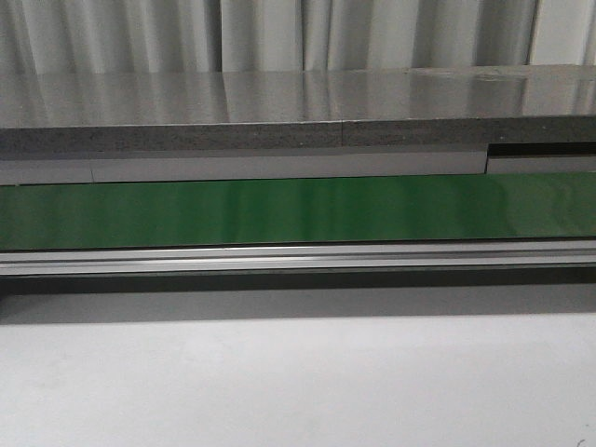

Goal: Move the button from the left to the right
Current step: 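Close the left gripper on the button and lift it toward the belt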

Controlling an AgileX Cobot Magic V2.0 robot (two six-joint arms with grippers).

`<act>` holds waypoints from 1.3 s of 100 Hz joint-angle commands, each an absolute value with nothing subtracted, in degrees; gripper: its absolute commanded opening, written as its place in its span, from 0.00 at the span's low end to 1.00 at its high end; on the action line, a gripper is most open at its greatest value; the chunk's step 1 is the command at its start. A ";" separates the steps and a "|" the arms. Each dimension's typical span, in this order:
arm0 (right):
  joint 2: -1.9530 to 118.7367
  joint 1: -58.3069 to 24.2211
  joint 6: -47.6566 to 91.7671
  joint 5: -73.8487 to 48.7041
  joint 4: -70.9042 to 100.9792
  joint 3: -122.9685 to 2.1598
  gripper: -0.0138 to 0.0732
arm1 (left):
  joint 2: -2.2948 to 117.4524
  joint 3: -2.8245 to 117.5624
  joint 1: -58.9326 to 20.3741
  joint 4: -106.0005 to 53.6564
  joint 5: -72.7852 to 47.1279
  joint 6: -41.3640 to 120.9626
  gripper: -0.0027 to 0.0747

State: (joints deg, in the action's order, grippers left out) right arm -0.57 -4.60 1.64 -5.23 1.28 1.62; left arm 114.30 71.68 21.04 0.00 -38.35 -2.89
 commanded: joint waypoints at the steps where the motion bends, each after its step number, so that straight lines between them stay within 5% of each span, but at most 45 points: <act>1: -1.71 -4.56 1.80 -0.65 1.33 0.60 0.08 | 111.62 73.20 21.16 -0.51 -38.51 -2.95 0.17; 64: -1.71 -4.56 1.80 -0.65 1.33 0.60 0.08 | 99.35 79.88 20.76 -12.89 -48.91 11.20 0.12; 130: -1.71 -4.56 1.80 -0.65 1.33 0.60 0.08 | 99.45 79.88 9.80 -9.34 -50.35 14.72 0.12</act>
State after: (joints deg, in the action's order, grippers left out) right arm -0.57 -4.60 1.64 -5.23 1.28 1.62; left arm 102.37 78.17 10.11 -9.17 -51.58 14.57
